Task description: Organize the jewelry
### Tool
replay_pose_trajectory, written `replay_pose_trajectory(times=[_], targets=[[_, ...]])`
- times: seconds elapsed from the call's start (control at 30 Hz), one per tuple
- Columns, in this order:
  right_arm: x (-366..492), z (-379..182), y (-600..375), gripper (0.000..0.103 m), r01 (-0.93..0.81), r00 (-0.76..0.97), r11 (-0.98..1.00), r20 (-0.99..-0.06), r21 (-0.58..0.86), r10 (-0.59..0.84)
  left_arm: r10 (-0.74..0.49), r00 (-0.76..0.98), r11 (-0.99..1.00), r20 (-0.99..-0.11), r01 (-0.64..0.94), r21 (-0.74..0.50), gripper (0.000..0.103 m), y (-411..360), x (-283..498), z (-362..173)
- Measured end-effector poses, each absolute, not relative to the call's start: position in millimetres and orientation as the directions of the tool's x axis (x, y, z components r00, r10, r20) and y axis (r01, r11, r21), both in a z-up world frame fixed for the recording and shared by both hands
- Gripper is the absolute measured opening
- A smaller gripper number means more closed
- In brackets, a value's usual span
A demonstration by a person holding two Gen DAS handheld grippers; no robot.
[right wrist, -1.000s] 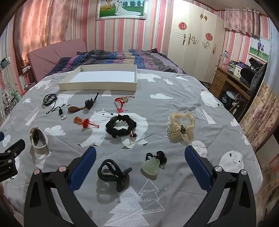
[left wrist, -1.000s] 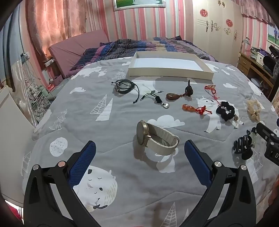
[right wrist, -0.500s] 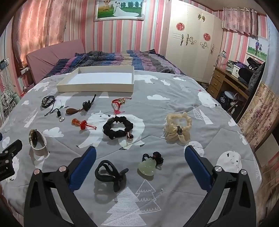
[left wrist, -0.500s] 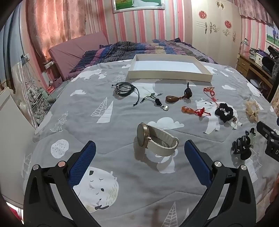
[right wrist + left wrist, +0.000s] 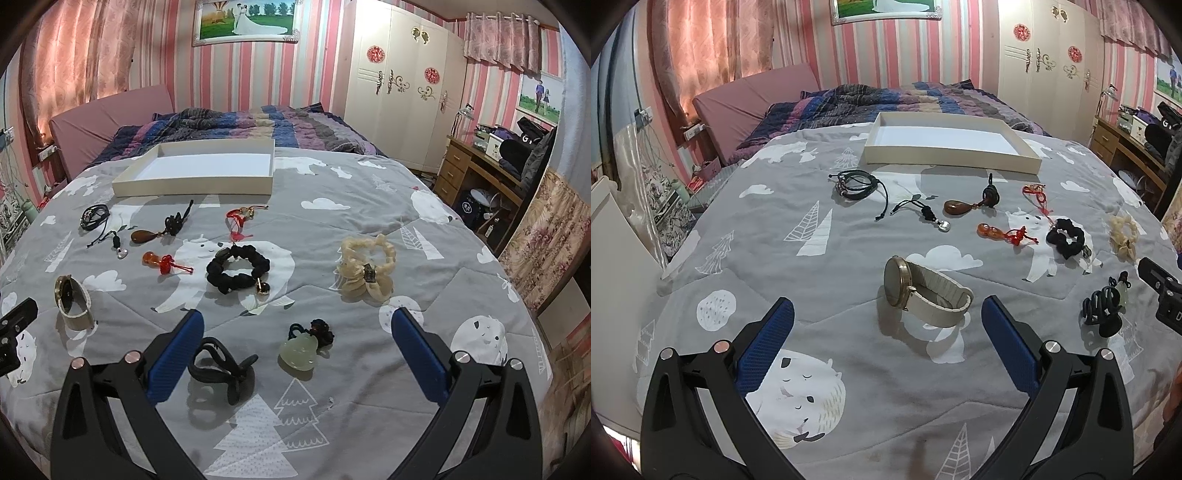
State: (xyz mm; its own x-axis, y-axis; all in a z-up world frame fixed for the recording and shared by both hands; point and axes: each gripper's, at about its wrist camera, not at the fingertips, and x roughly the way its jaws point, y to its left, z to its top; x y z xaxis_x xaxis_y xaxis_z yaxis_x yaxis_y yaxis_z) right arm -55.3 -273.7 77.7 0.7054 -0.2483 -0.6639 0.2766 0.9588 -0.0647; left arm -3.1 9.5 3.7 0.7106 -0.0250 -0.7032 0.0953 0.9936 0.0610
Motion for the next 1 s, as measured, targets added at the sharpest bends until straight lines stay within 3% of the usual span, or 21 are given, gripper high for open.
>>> replay_pose_trajectory(times=[1.0], targets=[[-53.0, 76.7, -272.3, 0.101, 0.270, 0.703, 0.961, -0.669, -0.065, -0.242, -0.022, 0.712, 0.995, -0.702, 0.082, 0.052, 0.100, 16.7, -0.5, 2.2]])
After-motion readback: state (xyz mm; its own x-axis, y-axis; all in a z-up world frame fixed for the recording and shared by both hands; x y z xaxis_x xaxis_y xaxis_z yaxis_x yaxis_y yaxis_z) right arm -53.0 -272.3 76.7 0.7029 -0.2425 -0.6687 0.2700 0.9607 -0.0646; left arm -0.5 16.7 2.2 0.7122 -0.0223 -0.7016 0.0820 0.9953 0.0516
